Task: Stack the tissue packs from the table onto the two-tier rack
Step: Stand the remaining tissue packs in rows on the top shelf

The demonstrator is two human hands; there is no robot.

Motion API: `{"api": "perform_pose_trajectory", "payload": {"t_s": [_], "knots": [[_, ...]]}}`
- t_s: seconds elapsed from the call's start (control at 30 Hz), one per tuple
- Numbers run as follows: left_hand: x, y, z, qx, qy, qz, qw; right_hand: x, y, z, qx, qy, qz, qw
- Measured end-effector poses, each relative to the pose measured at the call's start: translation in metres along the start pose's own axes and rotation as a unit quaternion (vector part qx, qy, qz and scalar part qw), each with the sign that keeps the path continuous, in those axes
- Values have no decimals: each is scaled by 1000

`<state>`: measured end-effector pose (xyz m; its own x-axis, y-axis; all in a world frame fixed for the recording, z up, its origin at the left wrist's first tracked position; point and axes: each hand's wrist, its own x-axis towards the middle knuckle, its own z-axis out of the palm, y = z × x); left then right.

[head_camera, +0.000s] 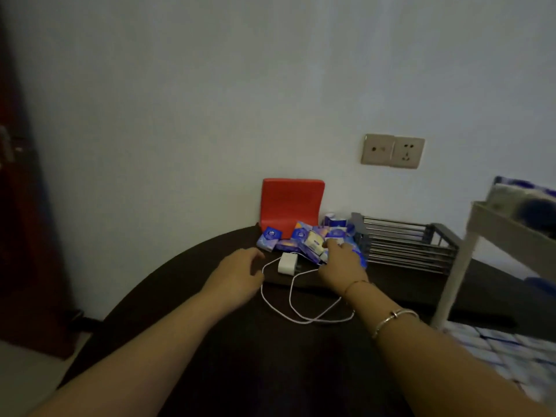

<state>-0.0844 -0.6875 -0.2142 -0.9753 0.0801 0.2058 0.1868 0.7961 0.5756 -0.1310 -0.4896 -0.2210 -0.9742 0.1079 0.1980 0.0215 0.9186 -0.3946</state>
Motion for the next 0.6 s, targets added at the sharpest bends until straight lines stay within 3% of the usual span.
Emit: {"api": "perform_pose_trajectory", "payload": {"t_s": [0.13,0.33,0.5,0.6], "knots": [[77,-23,44,-16,7,12,1000,69,16,34,-21,12,17,1000],[175,-42,92,-173,43,-35,983,129,45,69,-20,-40,-37,998],[218,-63,116,-197,67,-153,966,123,55,93,-64,66,-75,993],[223,-71,121,-178,98,-193,960,117,55,97,-45,91,-74,992]]}}
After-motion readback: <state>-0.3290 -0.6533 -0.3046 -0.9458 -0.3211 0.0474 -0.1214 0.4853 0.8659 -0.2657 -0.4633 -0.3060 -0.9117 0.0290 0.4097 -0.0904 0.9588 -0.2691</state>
